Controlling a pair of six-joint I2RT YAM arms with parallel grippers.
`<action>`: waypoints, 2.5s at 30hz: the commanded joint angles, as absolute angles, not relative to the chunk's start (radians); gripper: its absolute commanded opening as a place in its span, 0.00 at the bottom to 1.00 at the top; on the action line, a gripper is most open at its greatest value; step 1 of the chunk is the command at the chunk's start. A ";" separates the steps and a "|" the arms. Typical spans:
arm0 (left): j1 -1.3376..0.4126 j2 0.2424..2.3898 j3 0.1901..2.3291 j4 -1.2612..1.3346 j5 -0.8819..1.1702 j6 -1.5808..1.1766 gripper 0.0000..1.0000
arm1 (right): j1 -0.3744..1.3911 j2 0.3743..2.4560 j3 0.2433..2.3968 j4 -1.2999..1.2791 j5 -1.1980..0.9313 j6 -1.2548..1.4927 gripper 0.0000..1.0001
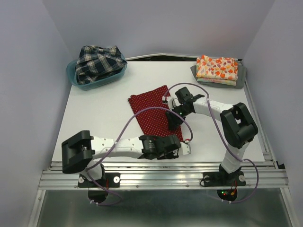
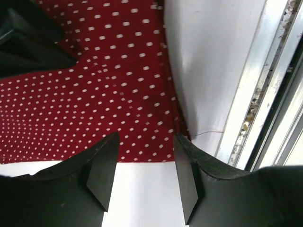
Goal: Fold and stack the skirts
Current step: Fold the skirt
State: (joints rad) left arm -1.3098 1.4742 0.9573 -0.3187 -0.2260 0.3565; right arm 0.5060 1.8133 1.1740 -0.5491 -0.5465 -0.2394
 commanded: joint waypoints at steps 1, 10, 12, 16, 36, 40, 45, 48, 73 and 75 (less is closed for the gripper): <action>-1.364 1.546 1.005 -0.293 -0.333 0.301 0.62 | 0.505 1.859 1.173 -0.509 -0.560 -0.230 0.50; -1.404 1.732 1.065 -0.259 -0.399 0.279 0.60 | 0.494 1.931 1.190 -0.515 -0.612 -0.235 0.50; -1.404 1.762 1.062 -0.256 -0.403 0.275 0.58 | 0.494 1.942 1.190 -0.518 -0.607 -0.238 0.50; -1.402 1.799 1.039 -0.233 -0.402 0.267 0.50 | 0.494 1.950 1.180 -0.522 -0.604 -0.245 0.49; -1.330 1.649 1.100 -0.400 -0.082 0.265 0.00 | 0.494 1.815 1.339 -0.571 -0.599 -0.238 0.69; -1.331 1.615 1.111 -0.445 0.036 0.270 0.00 | 0.473 1.819 1.506 -0.563 -0.516 -0.218 0.80; -1.332 1.588 1.153 -0.497 0.147 0.279 0.00 | 0.437 1.965 1.710 -0.552 -0.477 -0.209 0.83; -1.331 1.586 1.192 -0.525 0.204 0.284 0.00 | 0.437 2.089 1.788 -0.548 -0.459 -0.209 0.84; -0.968 1.657 1.405 -0.540 0.163 0.538 0.00 | 0.437 2.345 1.796 -0.699 -0.819 -0.382 0.10; -0.928 1.666 1.390 -0.493 0.146 0.567 0.00 | 0.437 2.350 1.795 -0.709 -0.836 -0.387 0.04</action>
State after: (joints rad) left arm -0.9703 1.6550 1.3773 -0.5831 0.1989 0.4831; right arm 0.4313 2.3318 1.8153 -0.6167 -0.7765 -0.3359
